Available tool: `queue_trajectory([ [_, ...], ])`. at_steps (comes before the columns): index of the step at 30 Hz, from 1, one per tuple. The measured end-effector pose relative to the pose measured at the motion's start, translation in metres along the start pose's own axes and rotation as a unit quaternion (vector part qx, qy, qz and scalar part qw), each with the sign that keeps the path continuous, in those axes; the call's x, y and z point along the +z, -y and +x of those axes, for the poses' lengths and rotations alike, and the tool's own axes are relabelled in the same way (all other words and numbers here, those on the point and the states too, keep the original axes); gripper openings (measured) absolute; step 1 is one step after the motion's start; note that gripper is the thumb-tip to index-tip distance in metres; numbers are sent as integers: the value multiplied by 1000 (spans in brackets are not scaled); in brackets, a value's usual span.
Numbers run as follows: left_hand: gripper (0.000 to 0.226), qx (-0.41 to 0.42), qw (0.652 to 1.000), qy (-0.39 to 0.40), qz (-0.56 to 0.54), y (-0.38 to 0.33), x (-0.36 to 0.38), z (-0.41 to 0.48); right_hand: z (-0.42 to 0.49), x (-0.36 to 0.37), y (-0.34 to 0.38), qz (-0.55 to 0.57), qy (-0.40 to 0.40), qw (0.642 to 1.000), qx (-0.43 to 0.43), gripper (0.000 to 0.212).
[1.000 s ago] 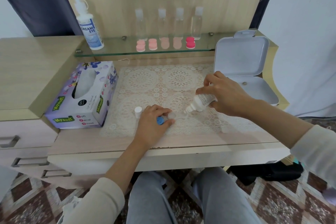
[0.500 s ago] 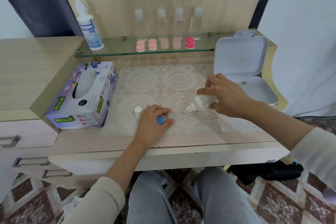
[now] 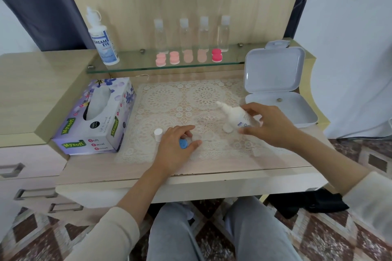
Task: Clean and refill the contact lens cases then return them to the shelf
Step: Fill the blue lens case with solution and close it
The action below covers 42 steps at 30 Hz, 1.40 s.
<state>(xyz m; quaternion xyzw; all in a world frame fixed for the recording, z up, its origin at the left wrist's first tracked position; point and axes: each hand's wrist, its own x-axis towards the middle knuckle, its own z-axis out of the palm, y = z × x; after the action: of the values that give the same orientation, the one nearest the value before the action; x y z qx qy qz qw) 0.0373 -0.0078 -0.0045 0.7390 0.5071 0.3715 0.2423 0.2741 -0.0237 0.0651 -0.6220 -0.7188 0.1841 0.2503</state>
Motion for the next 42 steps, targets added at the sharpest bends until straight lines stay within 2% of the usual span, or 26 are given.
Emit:
queue_trajectory([
  [2, 33, -1, 1000, 2, -9, -2, -4, 1, -5, 5, 1, 84, -19, 996, 19, 46],
  [5, 26, 22, 999, -40, 15, -4, -16, 4, -10, 13, 5, 182, -49, 982, 27, 39],
  [10, 20, 55, 985, -126, 108, 7, -42, 7, -13, 25, 8, 198, -89, 976, 16, 40],
  [15, 32, -64, 982, -56, 170, 23, -47, 6, -17, 38, 8, 217, -96, 971, 13, 54],
  [17, 27, -101, 982, -53, 148, 25, -47, 5, -19, 41, 8, 224, -93, 970, 13, 54],
  [20, 23, -107, 985, -69, 119, 18, -46, 5, -23, 44, 9, 235, -97, 967, 4, 53],
  [23, 28, -106, 991, -75, 27, -8, -45, 11, -26, 46, 9, 228, -103, 968, -7, 52],
  [29, 18, -31, 994, -8, -107, -85, -39, 31, -27, 49, 7, 240, -106, 965, -11, 52],
  [34, 22, 12, 995, 35, -95, -116, -30, 41, -26, 49, 5, 248, -104, 963, -11, 51],
  [42, 24, 55, 994, 15, -95, -124, -33, 43, -27, 51, 5, 250, -100, 963, -12, 49],
])
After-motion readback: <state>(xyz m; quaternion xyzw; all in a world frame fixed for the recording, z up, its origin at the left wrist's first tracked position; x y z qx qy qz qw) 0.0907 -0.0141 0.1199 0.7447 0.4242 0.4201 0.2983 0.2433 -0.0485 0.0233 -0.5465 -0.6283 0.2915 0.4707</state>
